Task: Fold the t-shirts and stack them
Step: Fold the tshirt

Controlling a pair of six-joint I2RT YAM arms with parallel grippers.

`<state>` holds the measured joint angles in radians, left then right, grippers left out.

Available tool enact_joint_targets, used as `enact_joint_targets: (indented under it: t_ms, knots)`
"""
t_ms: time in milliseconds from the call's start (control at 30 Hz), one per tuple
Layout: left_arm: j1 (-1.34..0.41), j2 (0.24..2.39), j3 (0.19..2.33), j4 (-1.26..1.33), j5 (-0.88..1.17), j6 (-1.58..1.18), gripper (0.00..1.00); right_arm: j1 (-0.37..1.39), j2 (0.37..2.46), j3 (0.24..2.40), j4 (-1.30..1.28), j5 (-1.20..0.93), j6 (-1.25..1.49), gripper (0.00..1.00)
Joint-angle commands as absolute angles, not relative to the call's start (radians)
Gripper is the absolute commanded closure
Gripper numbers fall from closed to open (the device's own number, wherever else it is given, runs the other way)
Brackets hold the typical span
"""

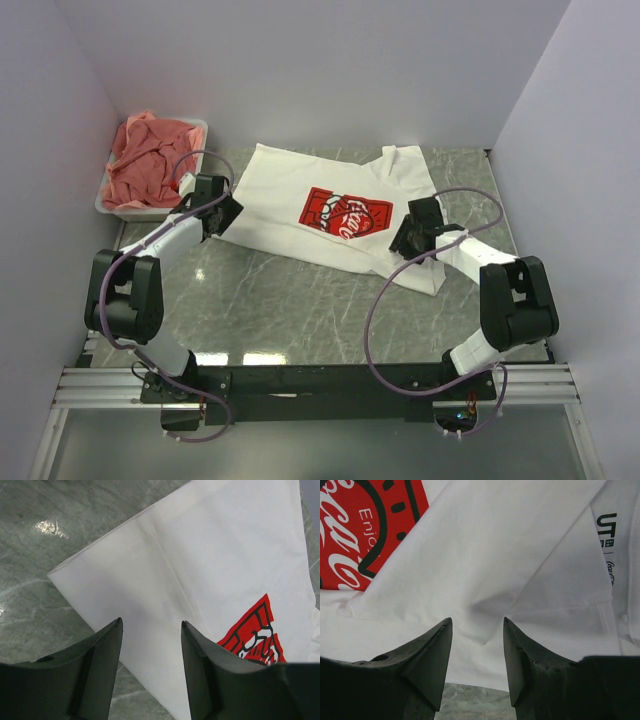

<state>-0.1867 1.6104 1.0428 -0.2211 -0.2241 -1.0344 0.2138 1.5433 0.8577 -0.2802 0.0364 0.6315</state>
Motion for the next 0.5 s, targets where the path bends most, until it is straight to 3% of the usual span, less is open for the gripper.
enact_joint_targets:
  t_ms: [0,233,467]
  knots:
    - [-0.189,1.577,1.045,-0.19,-0.213,-1.032,0.45,0.222,1.566,0.851,-0.235,0.046,0.646,0.48]
    - [-0.189,1.58,1.051,-0.196,-0.216,-1.029,0.45,0.227,1.594,0.851,-0.226,0.051,0.652,0.5]
    - [-0.19,1.582,1.055,-0.204,-0.218,-1.026,0.45,0.23,1.612,0.859,-0.221,0.055,0.652,0.63]
